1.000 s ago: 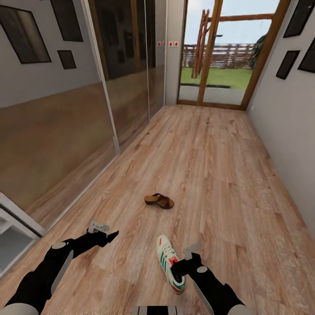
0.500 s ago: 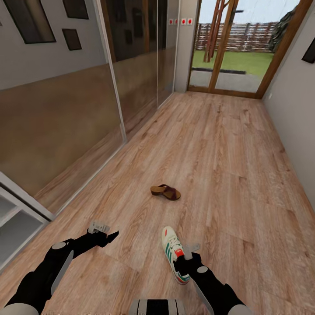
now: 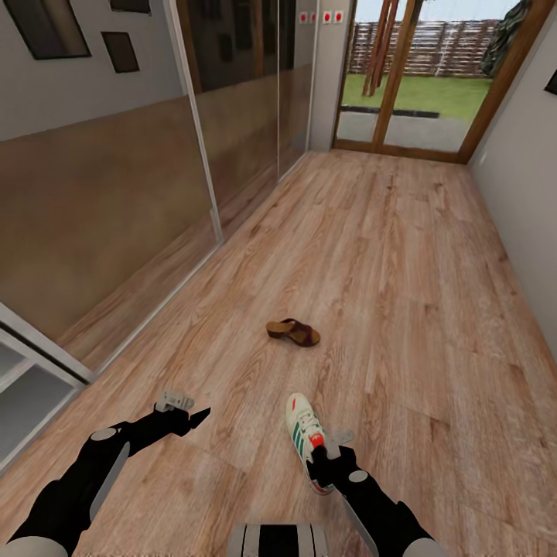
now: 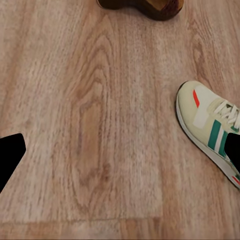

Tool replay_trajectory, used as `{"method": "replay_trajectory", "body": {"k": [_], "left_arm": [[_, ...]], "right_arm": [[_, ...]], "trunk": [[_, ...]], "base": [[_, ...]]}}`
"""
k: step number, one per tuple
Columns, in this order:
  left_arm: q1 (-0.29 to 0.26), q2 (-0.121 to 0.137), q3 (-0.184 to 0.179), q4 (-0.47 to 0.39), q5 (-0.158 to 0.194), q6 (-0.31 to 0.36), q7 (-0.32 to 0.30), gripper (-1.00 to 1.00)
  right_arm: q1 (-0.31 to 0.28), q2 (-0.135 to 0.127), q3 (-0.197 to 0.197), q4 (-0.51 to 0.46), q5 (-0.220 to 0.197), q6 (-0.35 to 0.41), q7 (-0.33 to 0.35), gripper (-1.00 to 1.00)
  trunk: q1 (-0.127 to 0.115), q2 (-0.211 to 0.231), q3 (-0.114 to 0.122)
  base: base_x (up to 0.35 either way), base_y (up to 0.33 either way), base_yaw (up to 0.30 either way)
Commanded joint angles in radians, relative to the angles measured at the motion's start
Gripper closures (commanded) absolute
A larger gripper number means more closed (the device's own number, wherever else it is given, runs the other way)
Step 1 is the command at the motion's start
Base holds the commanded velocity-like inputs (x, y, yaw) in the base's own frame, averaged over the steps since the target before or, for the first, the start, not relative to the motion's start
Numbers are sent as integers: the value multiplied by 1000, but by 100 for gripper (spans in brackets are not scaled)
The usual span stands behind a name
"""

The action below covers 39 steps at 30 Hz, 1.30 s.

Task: Pick up the two gym shoes and the two sandals from the corridor floor and place them onto the hallstand (shoe rack) in the corridor, making sure they are on the rack and not on the floor. Arrange them so the two gym shoes are next to each other and the two sandals are next to each other.

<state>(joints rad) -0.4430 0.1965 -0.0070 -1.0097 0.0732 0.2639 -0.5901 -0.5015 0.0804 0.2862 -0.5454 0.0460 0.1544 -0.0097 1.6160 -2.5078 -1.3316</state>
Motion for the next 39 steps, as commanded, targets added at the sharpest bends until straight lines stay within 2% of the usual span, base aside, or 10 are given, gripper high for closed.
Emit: {"method": "replay_trajectory", "body": {"k": [1, 15, 22, 39], "left_arm": [[0, 0, -1, -1, 8, 8, -2, -100], [0, 0, 0, -3, 10, 8, -5, -100], [0, 0, 1, -3, 11, 7, -7, -100], [0, 1, 1, -4, 15, 5, -19, -100]], "right_arm": [[0, 0, 1, -2, 5, 7, -1, -100], [0, 0, -46, -2, 6, 6, -1, -100], [0, 0, -51, -2, 6, 6, -1, -100], [0, -1, -51, -2, 6, 5, -2, -100]], "trunk": [[0, -1, -6], [6, -4, -80], [10, -5, -118], [10, -5, -124]], "base": [[0, 0, 0], [0, 0, 0], [0, 0, 0], [0, 0, 0]]}}
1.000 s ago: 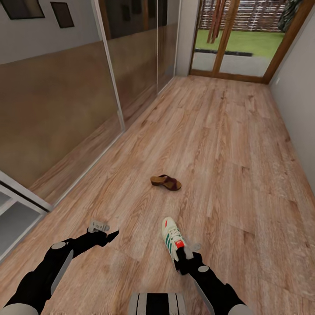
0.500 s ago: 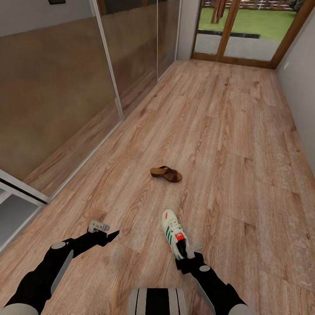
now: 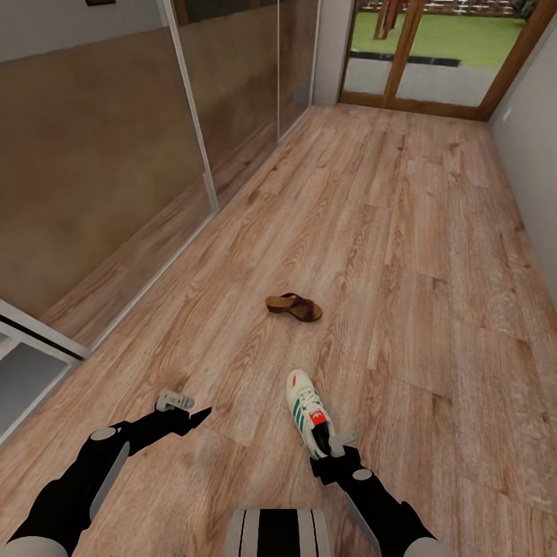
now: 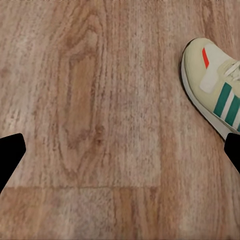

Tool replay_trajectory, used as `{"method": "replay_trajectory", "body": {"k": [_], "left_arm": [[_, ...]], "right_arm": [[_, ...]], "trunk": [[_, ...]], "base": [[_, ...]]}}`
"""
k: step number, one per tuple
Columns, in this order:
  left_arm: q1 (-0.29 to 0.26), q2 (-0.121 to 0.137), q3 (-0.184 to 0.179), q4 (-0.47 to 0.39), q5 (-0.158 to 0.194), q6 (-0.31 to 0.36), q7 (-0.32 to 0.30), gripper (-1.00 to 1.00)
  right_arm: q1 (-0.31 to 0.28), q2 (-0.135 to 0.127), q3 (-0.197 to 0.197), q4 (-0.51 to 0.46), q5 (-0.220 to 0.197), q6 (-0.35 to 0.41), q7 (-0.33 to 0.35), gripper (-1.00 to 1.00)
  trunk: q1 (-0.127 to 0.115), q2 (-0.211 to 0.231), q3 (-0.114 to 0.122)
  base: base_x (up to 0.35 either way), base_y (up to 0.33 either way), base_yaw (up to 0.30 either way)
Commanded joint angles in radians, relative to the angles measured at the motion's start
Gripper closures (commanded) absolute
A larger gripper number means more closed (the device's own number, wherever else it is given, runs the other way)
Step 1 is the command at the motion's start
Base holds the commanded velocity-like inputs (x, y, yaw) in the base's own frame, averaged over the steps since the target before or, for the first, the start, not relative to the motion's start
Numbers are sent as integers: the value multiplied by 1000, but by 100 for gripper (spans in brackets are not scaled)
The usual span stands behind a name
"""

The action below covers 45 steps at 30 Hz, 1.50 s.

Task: Pick up the two gym shoes and the two sandals from the corridor floor and place them onto the hallstand (shoe rack) in the corridor, making sure they are on the rack and not on the floor. Arrange them so the two gym shoes are next to each other and the two sandals are next to each other.

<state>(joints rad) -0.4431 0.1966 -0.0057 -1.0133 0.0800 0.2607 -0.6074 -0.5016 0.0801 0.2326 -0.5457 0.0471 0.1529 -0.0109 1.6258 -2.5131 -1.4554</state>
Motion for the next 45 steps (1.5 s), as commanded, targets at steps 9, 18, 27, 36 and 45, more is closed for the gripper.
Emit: {"method": "replay_trajectory", "body": {"k": [9, 18, 27, 36, 45], "left_arm": [[0, 0, 0, -1, 10, 9, -2, -100], [1, 0, 0, -2, 11, 8, -2, -100], [1, 0, -1, -3, 11, 8, -3, -100], [1, 0, -1, -4, 11, 8, -3, -100], [1, 0, -1, -4, 10, 8, -3, -100]], "right_arm": [[0, 0, 2, -2, 5, 7, -1, -100], [0, 0, 2, -2, 5, 7, -1, -100], [0, 0, 0, -2, 5, 7, -1, -100], [0, 0, -1, -3, 5, 7, -1, -100], [0, -3, -1, -3, 5, 7, -1, -100]], "trunk": [[3, -2, -25], [3, -2, -39], [3, -2, -40], [3, -2, -40], [3, -2, -40]], "base": [[0, 0, 0], [0, 0, 0], [3, 0, 0], [63, 0, 0], [4, 0, 0]]}}
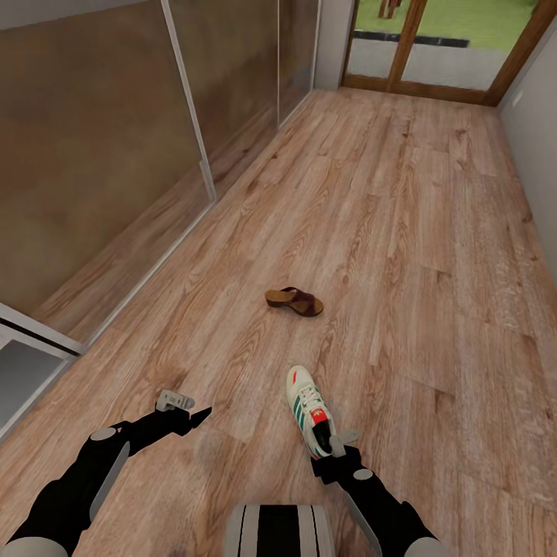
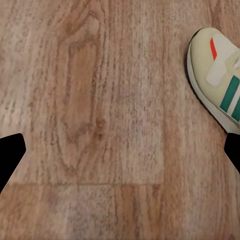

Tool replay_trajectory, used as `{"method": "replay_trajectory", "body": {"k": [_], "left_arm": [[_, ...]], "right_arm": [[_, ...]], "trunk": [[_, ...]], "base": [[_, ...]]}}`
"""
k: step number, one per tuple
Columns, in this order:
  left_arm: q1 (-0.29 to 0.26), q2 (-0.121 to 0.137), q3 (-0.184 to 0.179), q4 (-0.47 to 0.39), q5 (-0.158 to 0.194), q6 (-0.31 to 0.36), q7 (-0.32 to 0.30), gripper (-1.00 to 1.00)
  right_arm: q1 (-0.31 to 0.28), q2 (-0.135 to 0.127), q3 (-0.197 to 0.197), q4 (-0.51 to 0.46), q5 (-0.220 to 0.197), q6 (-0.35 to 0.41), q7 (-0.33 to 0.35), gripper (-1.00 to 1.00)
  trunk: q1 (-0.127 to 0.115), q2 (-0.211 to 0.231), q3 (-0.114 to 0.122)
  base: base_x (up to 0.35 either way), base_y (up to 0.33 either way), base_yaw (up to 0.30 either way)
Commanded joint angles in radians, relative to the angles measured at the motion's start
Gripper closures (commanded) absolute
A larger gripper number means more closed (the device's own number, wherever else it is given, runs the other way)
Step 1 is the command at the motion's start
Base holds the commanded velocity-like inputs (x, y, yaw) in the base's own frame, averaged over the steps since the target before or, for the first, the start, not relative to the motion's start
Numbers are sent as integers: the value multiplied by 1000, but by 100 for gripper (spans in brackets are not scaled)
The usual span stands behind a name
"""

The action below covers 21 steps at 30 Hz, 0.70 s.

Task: Pick up the two gym shoes and the two sandals from the corridor floor and place them onto the hallstand (shoe rack) in the corridor, making sure they are on the rack and not on the floor. Arrange them so the two gym shoes are next to each other and the two sandals are next to each other.

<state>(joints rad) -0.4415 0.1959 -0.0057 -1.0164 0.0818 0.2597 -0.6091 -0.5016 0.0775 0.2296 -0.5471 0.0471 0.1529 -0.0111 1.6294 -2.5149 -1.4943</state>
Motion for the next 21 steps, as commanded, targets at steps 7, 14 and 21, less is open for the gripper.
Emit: {"method": "replay_trajectory", "body": {"k": [7, 14, 21], "left_arm": [[0, 0, 0, -1, 9, 9, -6, -100], [0, 2, 1, -1, 9, 9, -26, -100], [0, 2, 1, -1, 9, 9, -34, -100]], "right_arm": [[0, -1, 2, -2, 5, 7, -1, -100], [0, -1, 2, -2, 5, 7, -1, -100], [0, -1, 3, -2, 5, 7, 0, 100]], "trunk": [[0, 0, -1], [0, 0, -1], [0, 0, -1]], "base": [[43, 0, 0], [64, 0, 0], [10, 0, 0]]}}
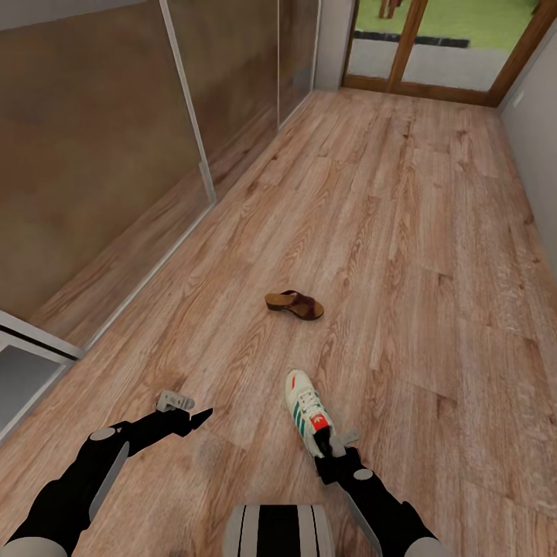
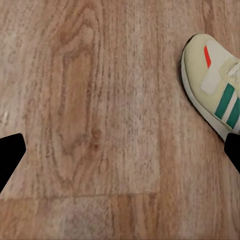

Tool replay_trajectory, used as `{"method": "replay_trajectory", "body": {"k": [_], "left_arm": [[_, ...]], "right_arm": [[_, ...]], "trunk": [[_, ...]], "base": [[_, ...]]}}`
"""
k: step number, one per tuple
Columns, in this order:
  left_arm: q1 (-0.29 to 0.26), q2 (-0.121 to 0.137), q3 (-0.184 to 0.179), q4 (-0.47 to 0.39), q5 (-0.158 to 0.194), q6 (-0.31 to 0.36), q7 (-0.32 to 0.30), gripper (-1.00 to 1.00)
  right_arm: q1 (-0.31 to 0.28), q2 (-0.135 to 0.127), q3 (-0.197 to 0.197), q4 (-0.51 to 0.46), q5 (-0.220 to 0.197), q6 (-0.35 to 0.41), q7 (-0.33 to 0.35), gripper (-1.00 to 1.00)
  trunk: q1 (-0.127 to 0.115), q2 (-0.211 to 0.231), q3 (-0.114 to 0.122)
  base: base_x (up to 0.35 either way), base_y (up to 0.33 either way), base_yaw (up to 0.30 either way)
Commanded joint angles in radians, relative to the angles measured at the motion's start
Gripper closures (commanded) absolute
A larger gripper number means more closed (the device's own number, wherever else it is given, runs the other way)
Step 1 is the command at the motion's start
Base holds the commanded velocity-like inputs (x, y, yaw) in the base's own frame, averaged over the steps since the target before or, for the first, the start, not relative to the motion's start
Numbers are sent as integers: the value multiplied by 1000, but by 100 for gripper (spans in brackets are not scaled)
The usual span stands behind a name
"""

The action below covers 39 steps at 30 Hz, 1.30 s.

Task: Pick up the two gym shoes and the two sandals from the corridor floor and place them onto the hallstand (shoe rack) in the corridor, making sure they are on the rack and not on the floor. Arrange them so the two gym shoes are next to each other and the two sandals are next to each other.

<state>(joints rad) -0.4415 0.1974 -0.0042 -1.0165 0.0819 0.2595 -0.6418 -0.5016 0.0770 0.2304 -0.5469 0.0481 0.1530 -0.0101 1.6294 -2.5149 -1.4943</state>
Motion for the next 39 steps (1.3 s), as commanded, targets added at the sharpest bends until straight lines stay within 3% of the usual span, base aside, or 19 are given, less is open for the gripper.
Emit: {"method": "replay_trajectory", "body": {"k": [1, 23, 33, 39], "left_arm": [[0, 0, 0, -1, 9, 9, -2, -100], [-2, 2, 0, -1, 9, 9, -4, -100], [-2, 2, 5, -1, 9, 9, -4, -100], [-2, 2, 6, -1, 9, 9, -4, -100]], "right_arm": [[0, 0, 2, -2, 4, 7, -1, 100], [0, 0, 1, -2, 4, 7, -1, 100], [0, 0, 3, -2, 4, 5, -1, 100], [2, 0, 4, 0, 7, -84, -2, 100]], "trunk": [[0, 0, -1], [0, 0, -1], [-5, 2, 38], [-7, 4, 61]], "base": [[1, 0, 0], [0, 0, 0], [0, 0, 0], [0, 0, 0]]}}
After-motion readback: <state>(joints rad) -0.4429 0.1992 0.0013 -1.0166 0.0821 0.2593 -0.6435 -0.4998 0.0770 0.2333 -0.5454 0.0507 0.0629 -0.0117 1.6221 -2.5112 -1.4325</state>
